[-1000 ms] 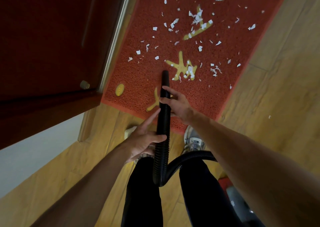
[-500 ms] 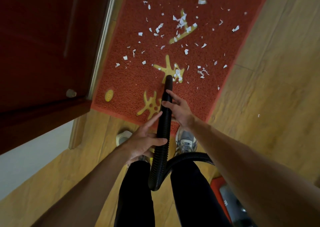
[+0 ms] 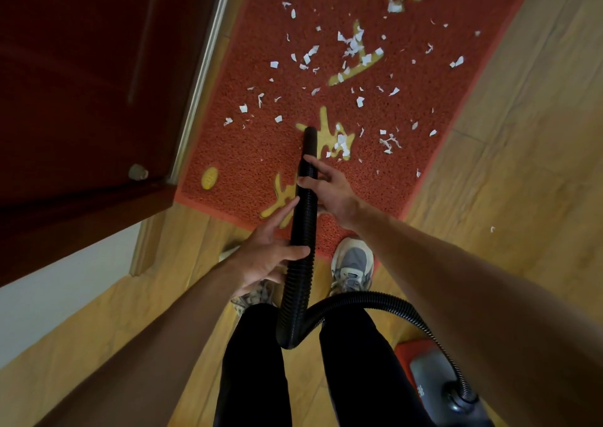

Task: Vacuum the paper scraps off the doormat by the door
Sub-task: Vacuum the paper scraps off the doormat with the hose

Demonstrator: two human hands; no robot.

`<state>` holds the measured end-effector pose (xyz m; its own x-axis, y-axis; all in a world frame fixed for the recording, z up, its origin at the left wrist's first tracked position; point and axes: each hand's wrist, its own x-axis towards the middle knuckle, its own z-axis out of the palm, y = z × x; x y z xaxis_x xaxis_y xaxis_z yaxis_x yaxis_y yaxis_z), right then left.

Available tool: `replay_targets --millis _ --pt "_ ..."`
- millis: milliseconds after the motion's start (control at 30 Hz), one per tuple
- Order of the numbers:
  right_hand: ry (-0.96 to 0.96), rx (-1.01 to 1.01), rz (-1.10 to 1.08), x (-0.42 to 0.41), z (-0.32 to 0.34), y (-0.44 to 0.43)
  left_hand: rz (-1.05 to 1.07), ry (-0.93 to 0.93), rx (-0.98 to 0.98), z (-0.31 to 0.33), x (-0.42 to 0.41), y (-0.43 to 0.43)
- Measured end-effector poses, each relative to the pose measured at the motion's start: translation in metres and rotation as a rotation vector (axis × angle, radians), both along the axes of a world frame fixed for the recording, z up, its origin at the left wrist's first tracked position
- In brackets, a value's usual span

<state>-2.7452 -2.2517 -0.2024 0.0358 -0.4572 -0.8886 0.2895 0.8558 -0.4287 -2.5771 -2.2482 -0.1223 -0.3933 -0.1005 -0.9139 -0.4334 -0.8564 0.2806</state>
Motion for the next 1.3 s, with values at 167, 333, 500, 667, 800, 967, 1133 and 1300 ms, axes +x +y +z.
replay_targets --millis 167,333,500,667,800,967,1133,1300 --pt "-0.019 0.005 0.054 0.004 0.005 0.009 0.007 0.006 0.003 0.005 0.008 0.009" --pt "-0.047 0.033 0.053 0.022 0.009 0.015 0.027 0.006 0.028 0.011 0.025 0.016" --pt "-0.061 0.035 0.074 0.036 0.012 0.017 0.062 0.024 0.045 0.014 0.041 0.023" --pt "-0.003 -0.003 0.002 0.034 0.014 0.017 0.065 0.038 0.043 0.01 0.04 0.019" --pt "0.002 0.031 -0.035 0.031 0.012 0.015 0.032 0.031 0.035 0.005 0.033 0.013" --pt "0.033 0.039 0.05 0.048 0.011 0.016 0.066 -0.003 0.047 0.009 0.043 0.023" --pt "0.014 0.033 0.171 0.08 0.007 0.02 0.131 -0.025 0.066 0.013 0.068 0.04" --pt "0.028 -0.026 0.261 0.1 0.005 0.018 0.206 -0.015 0.091 0.017 0.088 0.046"
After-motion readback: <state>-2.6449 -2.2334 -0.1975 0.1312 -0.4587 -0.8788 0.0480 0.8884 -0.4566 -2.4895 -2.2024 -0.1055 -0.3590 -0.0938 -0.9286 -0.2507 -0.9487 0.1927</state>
